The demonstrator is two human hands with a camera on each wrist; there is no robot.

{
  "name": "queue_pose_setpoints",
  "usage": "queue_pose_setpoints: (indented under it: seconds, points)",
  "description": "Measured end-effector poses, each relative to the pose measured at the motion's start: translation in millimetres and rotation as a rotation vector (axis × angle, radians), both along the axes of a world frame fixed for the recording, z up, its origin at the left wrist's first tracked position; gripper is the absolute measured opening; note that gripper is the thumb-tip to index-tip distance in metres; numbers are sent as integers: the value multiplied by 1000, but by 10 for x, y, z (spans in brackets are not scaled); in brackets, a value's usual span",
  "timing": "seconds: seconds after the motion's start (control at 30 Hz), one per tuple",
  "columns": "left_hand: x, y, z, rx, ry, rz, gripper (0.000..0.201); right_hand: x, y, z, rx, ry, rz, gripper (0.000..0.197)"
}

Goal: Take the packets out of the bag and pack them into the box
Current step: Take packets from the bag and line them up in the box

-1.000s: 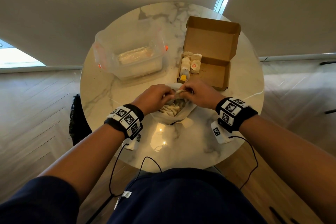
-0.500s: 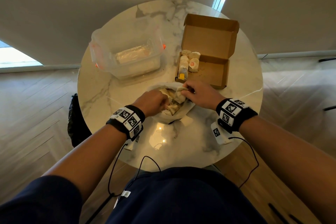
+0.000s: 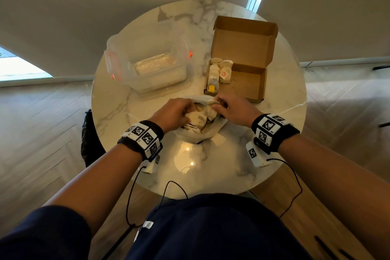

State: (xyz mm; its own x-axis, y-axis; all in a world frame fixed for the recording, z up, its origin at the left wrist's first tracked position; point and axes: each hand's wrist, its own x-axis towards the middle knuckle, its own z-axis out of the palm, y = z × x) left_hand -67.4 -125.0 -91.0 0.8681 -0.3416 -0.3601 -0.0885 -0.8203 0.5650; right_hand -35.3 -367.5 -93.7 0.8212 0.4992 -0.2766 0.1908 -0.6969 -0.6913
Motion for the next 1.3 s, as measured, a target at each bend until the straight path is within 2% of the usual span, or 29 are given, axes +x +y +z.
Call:
queue_pose_setpoints:
  seconds: [0.13, 0.33, 0.5, 0.67, 0.87, 1.03, 1.2, 1.3]
  points:
    - [-26, 24, -11, 41, -33, -116, 13, -5, 2, -2, 3, 14, -8, 14]
    - [-21, 25, 5, -65, -192, -175, 19, 22, 5, -21, 14, 8, -29, 15]
    - [56, -37, 133, -162, -190, -256, 16, 31, 13, 27, 44, -8, -28, 15]
    - [98, -111, 216, -236, -199, -153, 23, 35, 44, 101, 77, 32, 28, 14]
    - [120, -149, 212, -221, -230, -97, 32, 24, 55, 143, 66, 32, 68, 14]
    - [106, -173, 199, -195, -176, -119, 24, -4, 45, 134, 56, 72, 71, 14]
    - [123, -203, 194, -176, -207, -89, 19, -32, 41, 154, 68, 131, 72, 21]
    - [147, -222, 214, -215, -234, -70, 17, -33, 45, 141, 62, 99, 74, 20]
